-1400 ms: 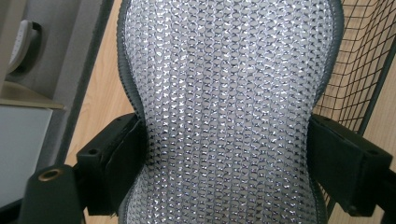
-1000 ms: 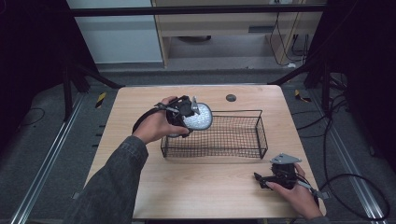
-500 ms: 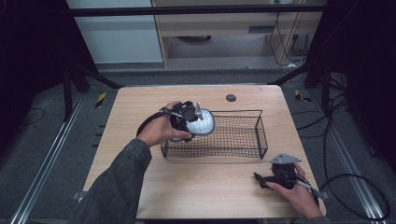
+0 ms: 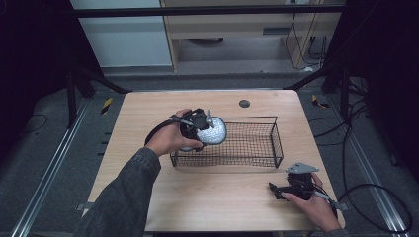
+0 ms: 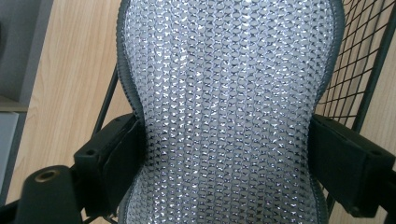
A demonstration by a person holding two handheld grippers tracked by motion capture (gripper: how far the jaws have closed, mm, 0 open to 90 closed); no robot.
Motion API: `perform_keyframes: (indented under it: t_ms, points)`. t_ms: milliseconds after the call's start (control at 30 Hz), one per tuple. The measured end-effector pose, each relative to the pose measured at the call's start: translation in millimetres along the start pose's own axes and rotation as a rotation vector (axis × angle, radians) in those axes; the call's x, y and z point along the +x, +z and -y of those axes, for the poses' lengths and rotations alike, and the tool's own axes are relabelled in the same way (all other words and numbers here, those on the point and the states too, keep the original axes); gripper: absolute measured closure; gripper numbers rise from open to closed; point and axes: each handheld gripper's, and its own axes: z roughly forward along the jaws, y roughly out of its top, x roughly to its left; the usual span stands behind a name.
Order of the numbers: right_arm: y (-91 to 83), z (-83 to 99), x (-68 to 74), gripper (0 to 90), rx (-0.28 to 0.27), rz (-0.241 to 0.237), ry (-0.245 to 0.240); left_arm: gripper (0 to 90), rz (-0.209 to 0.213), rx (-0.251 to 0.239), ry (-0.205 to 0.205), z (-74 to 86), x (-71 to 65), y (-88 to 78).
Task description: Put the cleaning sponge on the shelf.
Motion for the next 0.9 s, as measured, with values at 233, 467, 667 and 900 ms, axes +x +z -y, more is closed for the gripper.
perform_keyframes:
  t_ms: [233, 467, 667, 900]
  points:
    - [-0.2, -0.2, 0.3, 2.5, 0.002, -0.002, 0.006, 9.6, 0.015, 0.000, -0.030, 2.5, 1.9, 1.8]
    - [0.2, 0.2, -0.6, 2.5, -0.001, 0.003, -0.011, 4.0, 0.042, -0.013, -0.079, 6.3, 2.3, 6.1]
    - [0.1, 0.1, -0.5, 2.5, 0.000, 0.003, -0.009, 5.0, 0.047, -0.027, -0.088, 6.5, 3.3, 4.1]
    - [0.0, 0.0, -0.3, 2.5, 0.001, 0.002, -0.006, 6.1, 0.049, -0.029, -0.088, 7.9, 2.0, 1.9]
